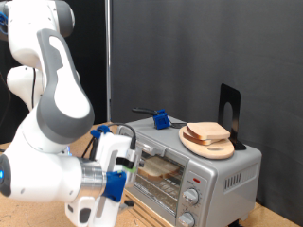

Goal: Make a piece of toast with the oven

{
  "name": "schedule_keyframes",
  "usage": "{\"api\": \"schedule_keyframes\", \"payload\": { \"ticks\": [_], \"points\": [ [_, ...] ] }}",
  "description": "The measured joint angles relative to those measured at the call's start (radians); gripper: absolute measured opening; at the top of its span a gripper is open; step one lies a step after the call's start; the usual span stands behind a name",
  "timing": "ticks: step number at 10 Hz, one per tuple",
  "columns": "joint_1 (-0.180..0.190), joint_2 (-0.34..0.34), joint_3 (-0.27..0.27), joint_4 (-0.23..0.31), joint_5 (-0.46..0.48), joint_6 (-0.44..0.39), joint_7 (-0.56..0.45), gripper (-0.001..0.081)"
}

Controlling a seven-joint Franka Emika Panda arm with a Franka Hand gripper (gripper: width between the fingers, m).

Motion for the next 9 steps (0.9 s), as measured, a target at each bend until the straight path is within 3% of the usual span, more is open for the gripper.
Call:
{"api": "schedule_keyframes", "payload": {
  "ticks": [4, 9],
  "points": [
    [0.011, 0.141, 0.001, 0.148, 0.025, 0.114, 0.01, 0.0808],
    [0.002, 0.179, 0.012, 0.176, 0.058, 0.057, -0.004, 0.0808]
  ]
}}
